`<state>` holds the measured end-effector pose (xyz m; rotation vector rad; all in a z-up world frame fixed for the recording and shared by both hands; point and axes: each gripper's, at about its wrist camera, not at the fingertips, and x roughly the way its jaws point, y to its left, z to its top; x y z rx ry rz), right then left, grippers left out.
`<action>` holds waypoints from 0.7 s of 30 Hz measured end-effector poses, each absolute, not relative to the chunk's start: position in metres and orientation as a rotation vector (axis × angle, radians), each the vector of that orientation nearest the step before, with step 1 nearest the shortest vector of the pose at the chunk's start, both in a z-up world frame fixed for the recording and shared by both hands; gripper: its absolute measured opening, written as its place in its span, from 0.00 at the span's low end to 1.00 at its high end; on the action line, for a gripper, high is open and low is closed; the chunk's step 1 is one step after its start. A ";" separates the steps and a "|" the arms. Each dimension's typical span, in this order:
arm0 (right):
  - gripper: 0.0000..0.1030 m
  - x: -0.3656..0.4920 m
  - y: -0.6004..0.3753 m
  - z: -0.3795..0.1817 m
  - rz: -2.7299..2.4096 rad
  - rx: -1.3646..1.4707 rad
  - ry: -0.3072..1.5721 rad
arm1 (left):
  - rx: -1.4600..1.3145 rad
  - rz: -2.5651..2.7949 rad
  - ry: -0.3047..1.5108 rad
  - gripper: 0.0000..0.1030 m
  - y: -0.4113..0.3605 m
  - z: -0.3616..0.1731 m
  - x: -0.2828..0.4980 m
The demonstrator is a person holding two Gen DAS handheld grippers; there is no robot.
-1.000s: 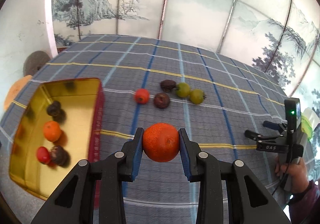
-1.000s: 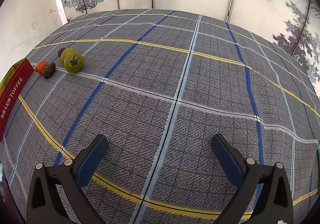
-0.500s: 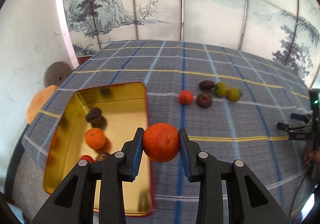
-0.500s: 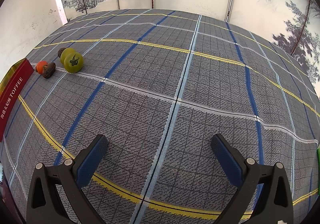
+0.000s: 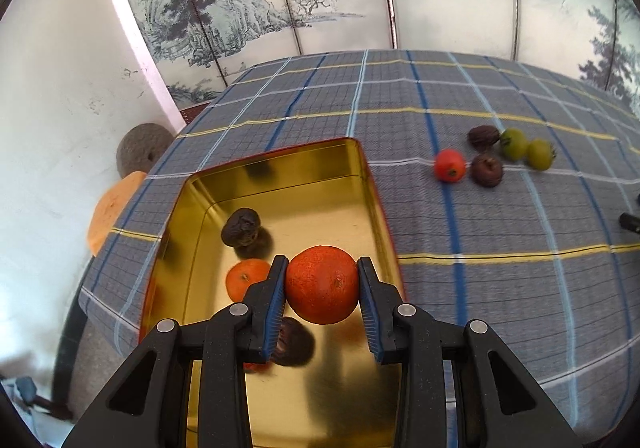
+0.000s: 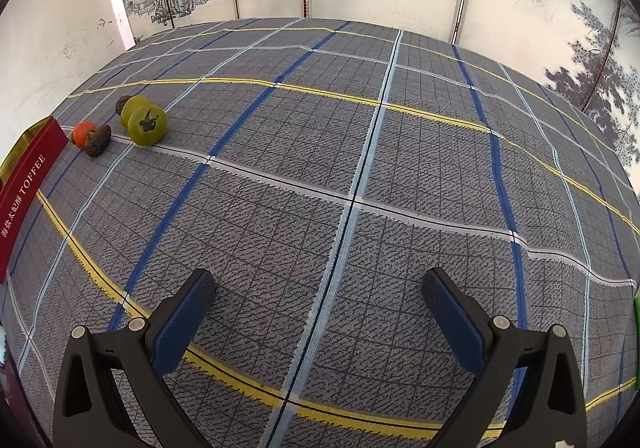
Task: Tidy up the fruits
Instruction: 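Carry the tangerine into the tray and open the left gripper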
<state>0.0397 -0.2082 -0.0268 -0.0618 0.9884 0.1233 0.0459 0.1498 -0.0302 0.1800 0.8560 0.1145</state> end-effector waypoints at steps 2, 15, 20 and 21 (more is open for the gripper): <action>1.00 0.040 -0.208 -0.027 0.123 -0.062 0.989 | 0.193 0.122 0.868 0.34 0.153 -0.032 0.052; 1.00 0.040 -0.205 -0.027 0.103 -0.054 0.990 | 0.260 0.156 0.961 0.36 0.164 -0.038 0.106; 1.00 0.039 -0.204 -0.026 0.098 -0.051 0.990 | 0.214 0.183 0.954 0.42 0.174 -0.037 0.117; 1.00 0.039 -0.205 -0.026 0.098 -0.051 0.990 | 0.187 0.201 0.940 0.49 0.178 -0.034 0.115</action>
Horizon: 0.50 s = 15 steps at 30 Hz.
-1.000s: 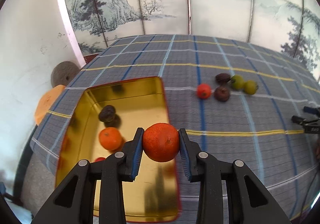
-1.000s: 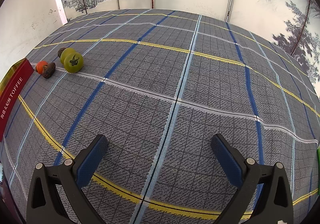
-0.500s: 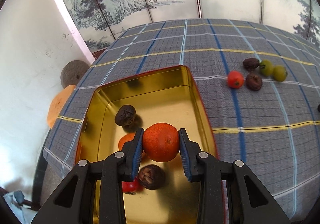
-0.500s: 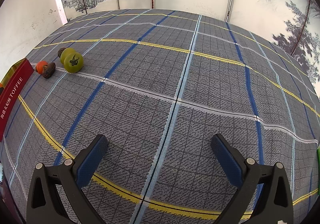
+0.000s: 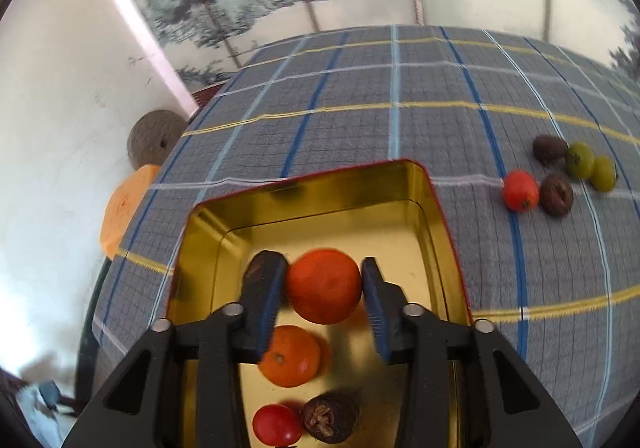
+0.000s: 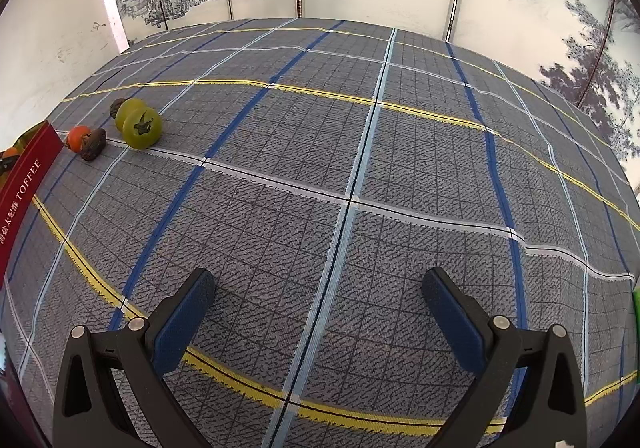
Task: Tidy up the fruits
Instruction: 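Carry the tangerine into the tray and open the left gripper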
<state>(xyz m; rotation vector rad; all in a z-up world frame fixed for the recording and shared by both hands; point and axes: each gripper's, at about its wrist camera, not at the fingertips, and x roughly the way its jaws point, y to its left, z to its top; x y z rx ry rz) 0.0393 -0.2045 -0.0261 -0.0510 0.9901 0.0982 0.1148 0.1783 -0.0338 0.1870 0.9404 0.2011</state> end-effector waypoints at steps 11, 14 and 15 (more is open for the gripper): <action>0.95 0.028 -0.189 0.006 0.381 0.075 0.804 | -0.011 0.163 0.722 0.69 0.181 0.008 -0.008; 0.83 0.045 -0.153 0.012 0.515 0.003 0.817 | -0.028 0.146 0.698 0.69 0.173 0.005 -0.043; 0.82 0.052 -0.142 0.011 0.544 -0.020 0.816 | -0.050 0.130 0.703 0.69 0.170 0.002 -0.055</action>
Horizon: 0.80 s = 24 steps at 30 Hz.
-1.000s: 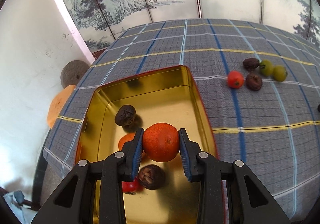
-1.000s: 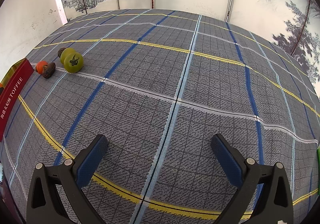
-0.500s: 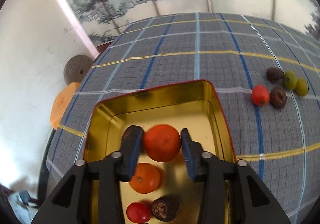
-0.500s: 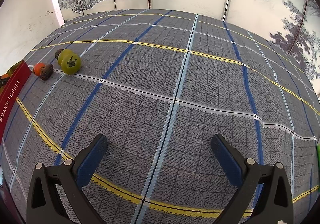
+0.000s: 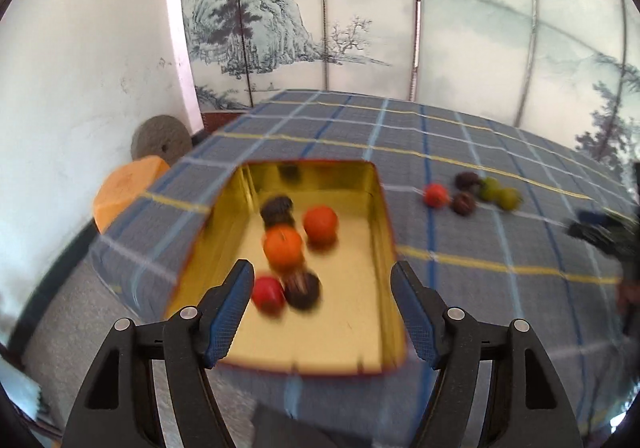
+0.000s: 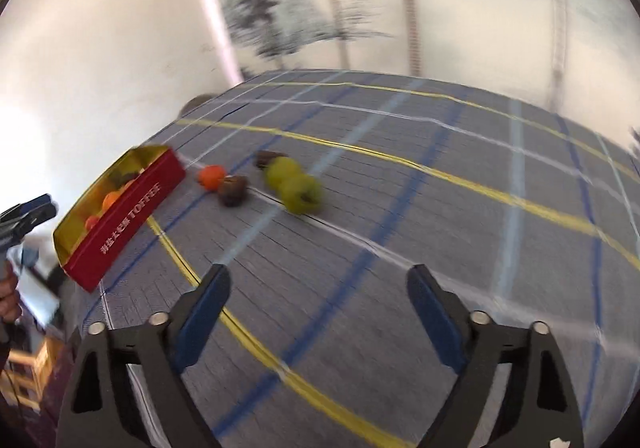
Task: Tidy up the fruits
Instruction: 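Carry the tangerine into the tray and open the left gripper, then grasp a green-yellow citrus with the right gripper and drop it into the tray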
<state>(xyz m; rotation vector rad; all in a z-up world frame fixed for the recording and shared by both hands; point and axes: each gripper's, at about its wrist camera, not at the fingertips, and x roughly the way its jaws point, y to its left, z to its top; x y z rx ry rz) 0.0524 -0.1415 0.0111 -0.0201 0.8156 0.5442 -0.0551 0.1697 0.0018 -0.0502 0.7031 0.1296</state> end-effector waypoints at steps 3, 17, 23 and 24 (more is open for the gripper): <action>0.76 0.075 -0.115 0.006 0.601 -0.078 0.823 | -0.093 0.108 0.728 0.69 0.163 -0.005 -0.077; 0.32 0.130 -0.071 -0.023 0.606 -0.237 0.922 | -0.087 0.043 0.759 0.69 0.135 -0.012 -0.094; 0.32 0.081 -0.076 0.013 0.711 -0.064 0.848 | -0.143 0.026 0.738 0.69 0.138 -0.015 -0.103; 0.32 0.073 -0.071 0.021 0.747 -0.044 0.832 | -0.150 0.026 0.733 0.69 0.138 -0.015 -0.104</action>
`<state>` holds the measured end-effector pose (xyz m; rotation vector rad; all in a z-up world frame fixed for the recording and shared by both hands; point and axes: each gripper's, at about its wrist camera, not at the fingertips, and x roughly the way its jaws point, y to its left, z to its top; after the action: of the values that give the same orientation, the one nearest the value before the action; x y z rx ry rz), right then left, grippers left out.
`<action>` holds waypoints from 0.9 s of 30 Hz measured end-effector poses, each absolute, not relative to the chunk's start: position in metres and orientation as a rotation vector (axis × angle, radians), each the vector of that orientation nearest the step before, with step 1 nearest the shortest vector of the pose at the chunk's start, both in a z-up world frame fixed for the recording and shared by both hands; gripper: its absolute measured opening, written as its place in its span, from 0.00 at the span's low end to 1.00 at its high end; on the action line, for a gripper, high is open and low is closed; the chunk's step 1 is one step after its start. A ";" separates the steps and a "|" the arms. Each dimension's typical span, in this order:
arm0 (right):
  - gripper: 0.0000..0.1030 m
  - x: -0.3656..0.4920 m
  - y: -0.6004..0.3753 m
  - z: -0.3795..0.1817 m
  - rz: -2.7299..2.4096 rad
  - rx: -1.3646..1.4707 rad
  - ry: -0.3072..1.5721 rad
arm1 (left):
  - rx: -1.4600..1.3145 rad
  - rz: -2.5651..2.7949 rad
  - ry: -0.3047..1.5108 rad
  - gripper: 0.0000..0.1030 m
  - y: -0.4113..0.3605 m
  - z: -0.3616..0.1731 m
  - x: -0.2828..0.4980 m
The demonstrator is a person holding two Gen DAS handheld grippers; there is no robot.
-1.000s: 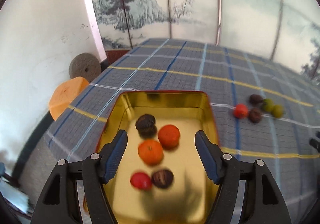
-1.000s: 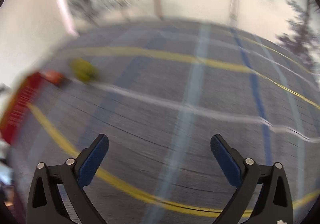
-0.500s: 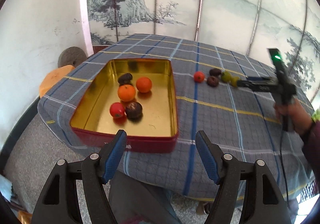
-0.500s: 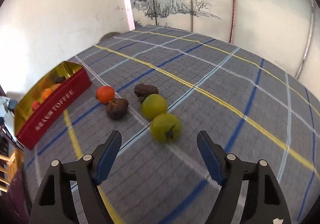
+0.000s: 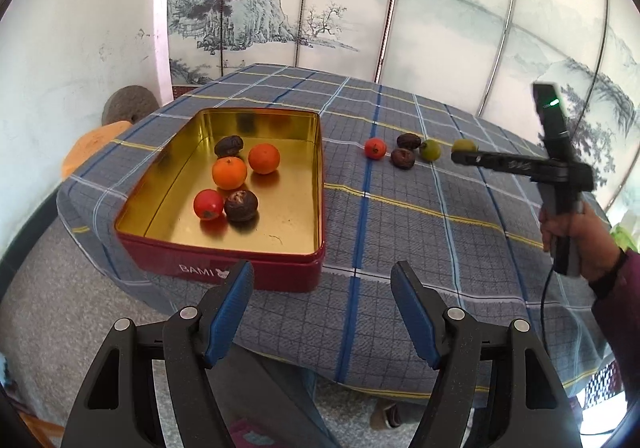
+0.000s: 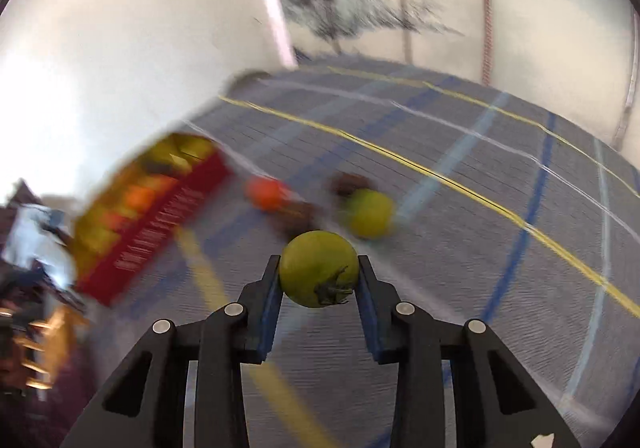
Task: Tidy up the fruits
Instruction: 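Grasp a green-yellow citrus with the right gripper and drop it into the tray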
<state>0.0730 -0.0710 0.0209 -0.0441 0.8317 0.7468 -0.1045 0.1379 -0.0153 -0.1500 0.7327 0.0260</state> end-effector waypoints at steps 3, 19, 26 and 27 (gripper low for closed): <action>0.32 0.053 -0.042 0.046 0.869 -0.017 0.796 | -0.161 0.031 0.724 0.69 0.140 -0.015 -0.108; 0.33 0.030 0.131 0.035 1.097 -0.186 0.871 | -0.107 0.100 0.722 0.70 0.166 -0.019 -0.136; 0.33 0.033 0.147 0.027 1.065 -0.232 0.894 | -0.113 0.133 0.760 0.70 0.180 -0.029 -0.134; 0.33 0.033 0.149 0.026 1.059 -0.241 0.898 | -0.114 0.136 0.766 0.70 0.182 -0.031 -0.134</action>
<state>0.0334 0.1488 0.0256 -0.2413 0.8979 1.0586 -0.1338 0.1820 -0.0306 -0.1141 0.7656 0.1360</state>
